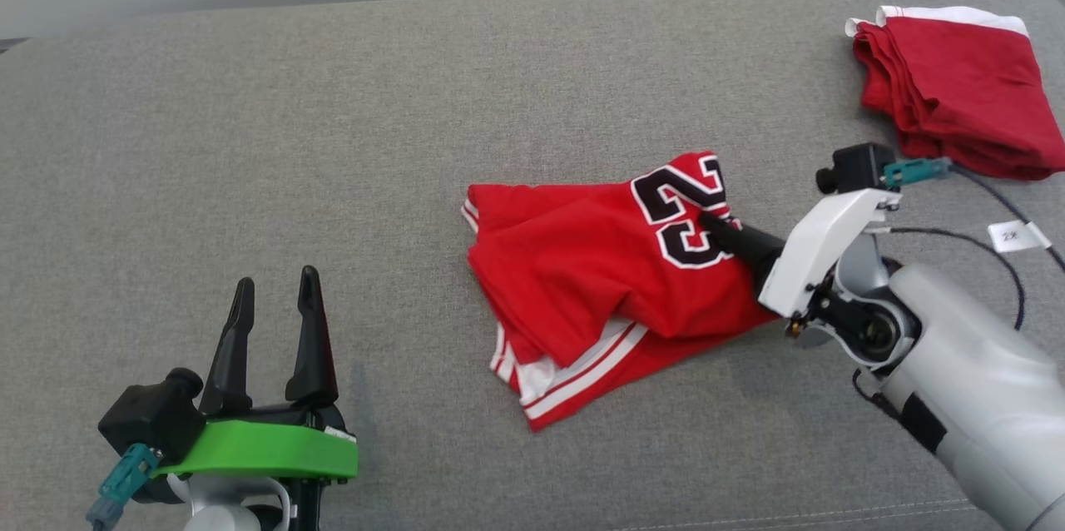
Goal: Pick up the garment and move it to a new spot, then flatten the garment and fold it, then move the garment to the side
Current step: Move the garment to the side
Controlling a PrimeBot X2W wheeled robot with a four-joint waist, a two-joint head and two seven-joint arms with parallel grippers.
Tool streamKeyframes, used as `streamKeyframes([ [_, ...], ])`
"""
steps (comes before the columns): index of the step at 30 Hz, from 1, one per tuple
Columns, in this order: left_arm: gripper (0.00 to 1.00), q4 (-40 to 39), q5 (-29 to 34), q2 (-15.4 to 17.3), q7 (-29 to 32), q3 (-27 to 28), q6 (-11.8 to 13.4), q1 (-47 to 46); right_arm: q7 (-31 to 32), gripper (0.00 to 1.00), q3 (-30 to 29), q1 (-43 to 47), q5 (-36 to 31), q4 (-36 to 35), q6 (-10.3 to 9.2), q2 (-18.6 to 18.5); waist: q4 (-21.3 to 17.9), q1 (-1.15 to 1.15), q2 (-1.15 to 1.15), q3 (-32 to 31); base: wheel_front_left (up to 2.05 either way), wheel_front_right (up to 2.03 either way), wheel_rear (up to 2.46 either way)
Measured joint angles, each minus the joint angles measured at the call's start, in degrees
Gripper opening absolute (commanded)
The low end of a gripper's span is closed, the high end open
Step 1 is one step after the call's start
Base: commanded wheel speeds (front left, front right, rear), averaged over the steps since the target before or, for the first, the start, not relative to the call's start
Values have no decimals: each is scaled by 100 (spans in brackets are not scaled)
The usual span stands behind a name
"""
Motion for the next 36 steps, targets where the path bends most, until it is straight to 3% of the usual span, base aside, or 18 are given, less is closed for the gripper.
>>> streamKeyframes([
  [10, 100, 21, -1, -1, 0, -15, 0, 2, -10, 0, -285, -520, -258, -127, 0, -881, -143, 0, 0, -130, 0, 0, 0],
  [25, 100, 27, -7, -1, 0, -86, 0, 11, 110, 0, -538, -1101, -252, -430, -4, -1237, -181, 0, 0, -222, 0, 0, 0],
  [31, 100, 31, -8, 0, 0, -141, 0, 25, 285, 0, -528, -1352, -510, -345, -222, -1588, -156, 0, 0, -228, 0, 0, 0],
  [36, 100, 20, -8, -1, 0, -180, 0, 41, 409, 0, -626, -1516, -491, -354, -316, -1630, -125, 0, 0, -184, 0, 0, 0],
])
